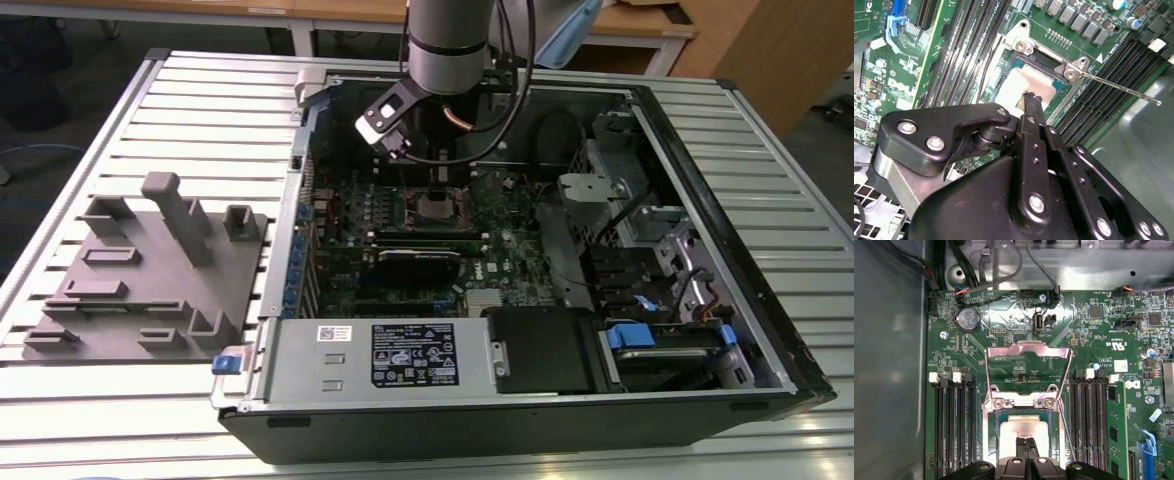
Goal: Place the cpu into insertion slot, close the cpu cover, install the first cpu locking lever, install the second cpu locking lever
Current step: 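Place the cpu into insertion slot, then close the cpu cover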
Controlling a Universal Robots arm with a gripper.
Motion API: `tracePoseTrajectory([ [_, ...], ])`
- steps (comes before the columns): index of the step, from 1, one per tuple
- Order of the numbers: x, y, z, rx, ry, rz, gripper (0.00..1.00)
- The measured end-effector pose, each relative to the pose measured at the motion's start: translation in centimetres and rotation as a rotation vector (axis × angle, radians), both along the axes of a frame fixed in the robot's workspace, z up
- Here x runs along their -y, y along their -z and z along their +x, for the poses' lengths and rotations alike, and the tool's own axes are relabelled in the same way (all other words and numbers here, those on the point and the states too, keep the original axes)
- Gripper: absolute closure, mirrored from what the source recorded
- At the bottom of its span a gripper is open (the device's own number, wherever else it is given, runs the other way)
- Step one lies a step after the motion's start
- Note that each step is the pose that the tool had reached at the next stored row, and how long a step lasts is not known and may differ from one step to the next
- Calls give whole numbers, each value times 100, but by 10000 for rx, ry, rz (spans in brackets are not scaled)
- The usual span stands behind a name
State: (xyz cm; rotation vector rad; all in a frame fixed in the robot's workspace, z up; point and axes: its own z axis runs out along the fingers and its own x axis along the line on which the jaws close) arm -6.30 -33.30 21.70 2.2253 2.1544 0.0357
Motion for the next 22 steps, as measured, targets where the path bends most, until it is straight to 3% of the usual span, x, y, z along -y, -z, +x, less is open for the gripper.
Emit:
tracePoseTrajectory([
  [13,0,0,0,-15,0,3,90],
  [22,0,-58,0,-15,0,2,90],
])
